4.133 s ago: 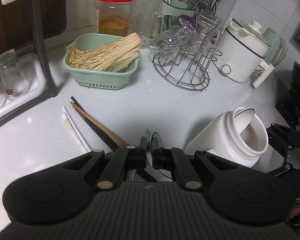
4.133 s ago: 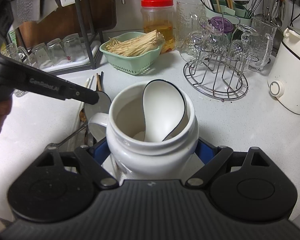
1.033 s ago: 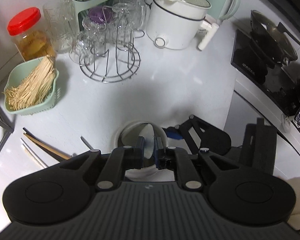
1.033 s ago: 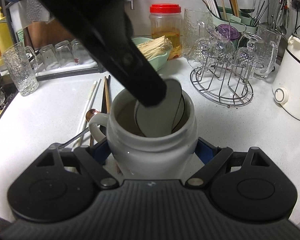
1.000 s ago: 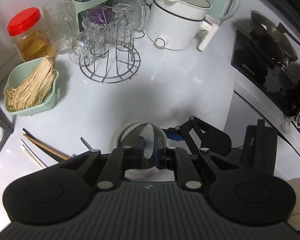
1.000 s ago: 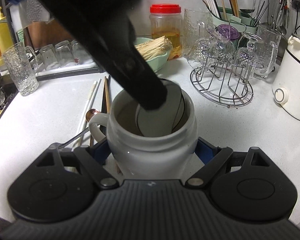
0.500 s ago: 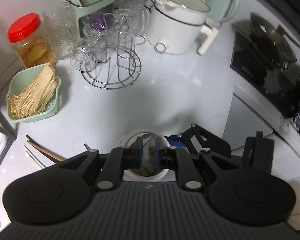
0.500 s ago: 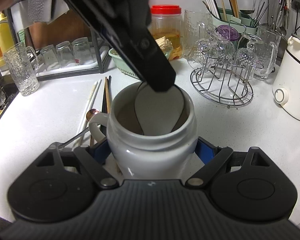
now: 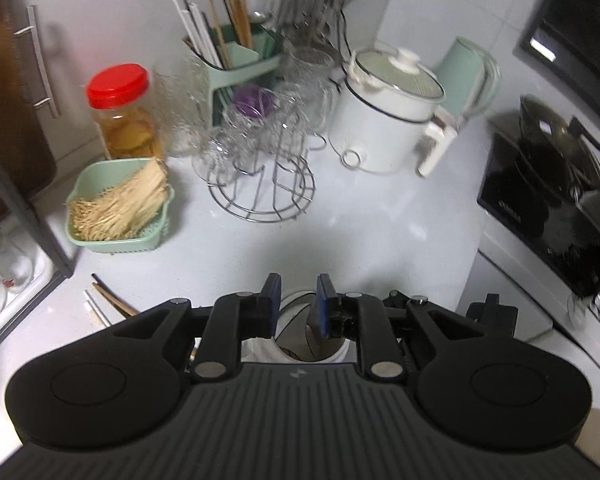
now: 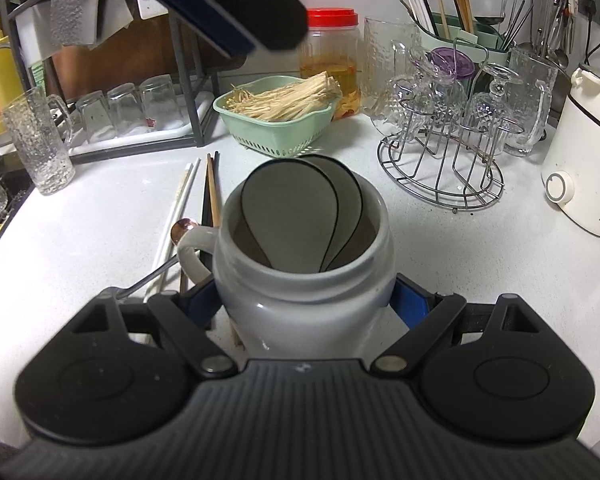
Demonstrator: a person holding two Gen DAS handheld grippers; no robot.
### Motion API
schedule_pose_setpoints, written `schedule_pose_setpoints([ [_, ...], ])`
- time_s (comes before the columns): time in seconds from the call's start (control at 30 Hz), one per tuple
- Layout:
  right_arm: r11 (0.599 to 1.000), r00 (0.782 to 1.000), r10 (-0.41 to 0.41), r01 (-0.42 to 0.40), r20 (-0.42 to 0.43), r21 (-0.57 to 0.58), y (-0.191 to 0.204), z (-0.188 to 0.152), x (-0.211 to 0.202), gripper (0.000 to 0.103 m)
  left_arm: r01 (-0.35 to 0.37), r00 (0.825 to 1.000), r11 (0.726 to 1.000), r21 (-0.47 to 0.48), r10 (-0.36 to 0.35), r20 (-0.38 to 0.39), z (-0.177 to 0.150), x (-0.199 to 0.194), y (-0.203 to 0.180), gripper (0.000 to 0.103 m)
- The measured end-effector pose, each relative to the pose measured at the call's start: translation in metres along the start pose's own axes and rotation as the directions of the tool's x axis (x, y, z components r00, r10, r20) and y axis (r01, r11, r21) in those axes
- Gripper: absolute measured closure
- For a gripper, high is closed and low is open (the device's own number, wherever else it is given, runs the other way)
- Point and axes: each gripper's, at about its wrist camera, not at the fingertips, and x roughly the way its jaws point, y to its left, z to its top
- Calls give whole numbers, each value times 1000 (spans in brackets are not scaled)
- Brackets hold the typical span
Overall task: Organize utensils
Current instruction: 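Move the left tool back to the utensils on the counter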
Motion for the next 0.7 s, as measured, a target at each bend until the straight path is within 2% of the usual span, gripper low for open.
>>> schedule_pose_setpoints([
  [0.23,1000,1000,-2,2,-5,-2,0,0,0,12,-24,998,995,-96,29,50,-24,-16,19,81],
  [0.4,1000,1000,-3,3,-8,2,0,1,0,12,-66,994,983,-170,79,74,-45,-22,38,81],
  [0.57,1000,1000,-1,1,-15,3,-1,1,-1,12,-110,990,959,-263,130,60,-76,-22,65,80],
  [0.7,1000,1000,-2,2,-16,2,-1,1,-1,12,-145,985,929,-340,169,42,-105,-20,89,71],
])
